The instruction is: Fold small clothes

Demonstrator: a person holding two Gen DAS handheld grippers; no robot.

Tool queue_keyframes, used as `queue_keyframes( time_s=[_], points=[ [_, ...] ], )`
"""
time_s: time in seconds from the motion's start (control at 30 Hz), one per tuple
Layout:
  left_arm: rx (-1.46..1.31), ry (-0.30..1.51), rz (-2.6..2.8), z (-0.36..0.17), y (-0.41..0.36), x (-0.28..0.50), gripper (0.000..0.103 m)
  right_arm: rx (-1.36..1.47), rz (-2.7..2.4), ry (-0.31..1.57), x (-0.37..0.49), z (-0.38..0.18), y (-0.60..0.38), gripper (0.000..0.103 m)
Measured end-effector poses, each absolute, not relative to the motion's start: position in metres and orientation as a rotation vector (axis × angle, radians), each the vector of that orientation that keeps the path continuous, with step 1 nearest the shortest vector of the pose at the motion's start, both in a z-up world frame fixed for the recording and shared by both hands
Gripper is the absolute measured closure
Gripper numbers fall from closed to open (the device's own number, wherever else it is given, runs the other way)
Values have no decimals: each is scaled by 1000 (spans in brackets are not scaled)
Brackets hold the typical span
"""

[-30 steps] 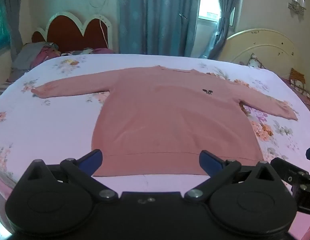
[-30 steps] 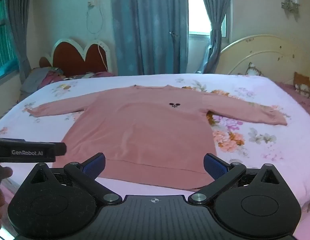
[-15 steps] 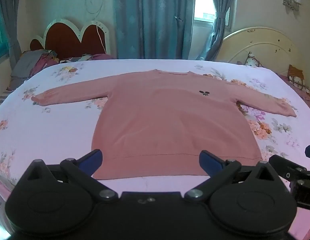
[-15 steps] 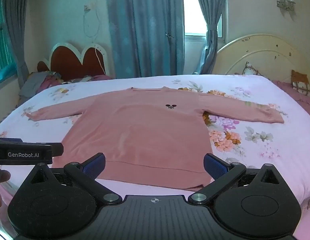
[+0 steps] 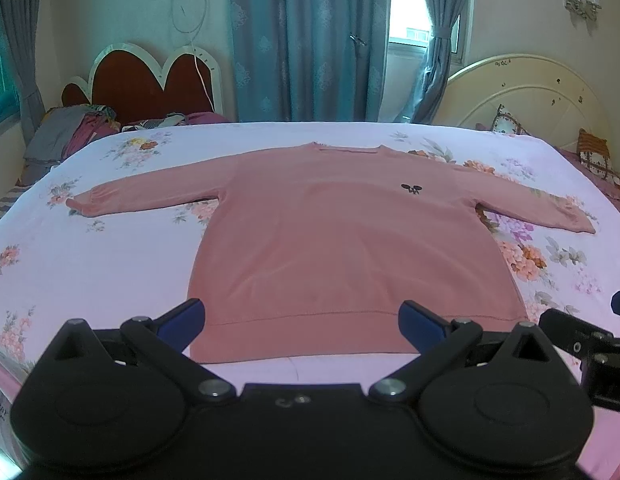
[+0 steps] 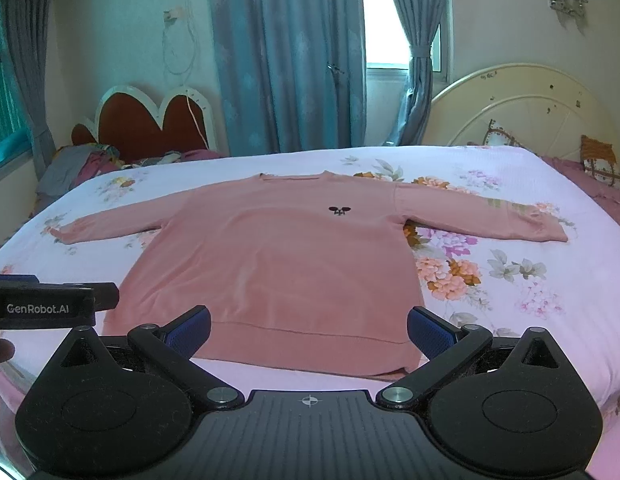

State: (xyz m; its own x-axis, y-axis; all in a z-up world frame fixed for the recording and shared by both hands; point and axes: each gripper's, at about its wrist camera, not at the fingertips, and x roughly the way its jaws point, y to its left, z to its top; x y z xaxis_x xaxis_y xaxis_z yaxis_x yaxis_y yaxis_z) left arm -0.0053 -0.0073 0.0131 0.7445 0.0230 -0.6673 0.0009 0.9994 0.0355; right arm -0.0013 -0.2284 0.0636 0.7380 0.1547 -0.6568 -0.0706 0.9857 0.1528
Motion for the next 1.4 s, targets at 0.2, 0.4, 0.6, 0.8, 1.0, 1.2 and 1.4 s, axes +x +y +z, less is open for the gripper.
queue_keyframes(
  time_s=[0.2,0.4,0.6,0.8,1.0,1.2,1.4],
  points=[
    [35,730,12,13,-7,-6,0,128,99,733,3,63,-231,0],
    [41,727,12,12,-6,-7,0,136,79,724,5,64,-234,0],
    [48,725,12,12,-7,-7,0,135,74,721,6,64,-234,0],
    [51,725,11,12,-7,-7,0,139,70,724,9,64,-237,0],
    [52,725,11,11,-8,-7,0,141,64,723,10,63,-239,0],
    [48,729,11,11,-7,-6,0,145,61,727,10,61,-240,0],
    [48,734,11,8,-7,-4,0,146,59,729,11,61,-240,0]
  ],
)
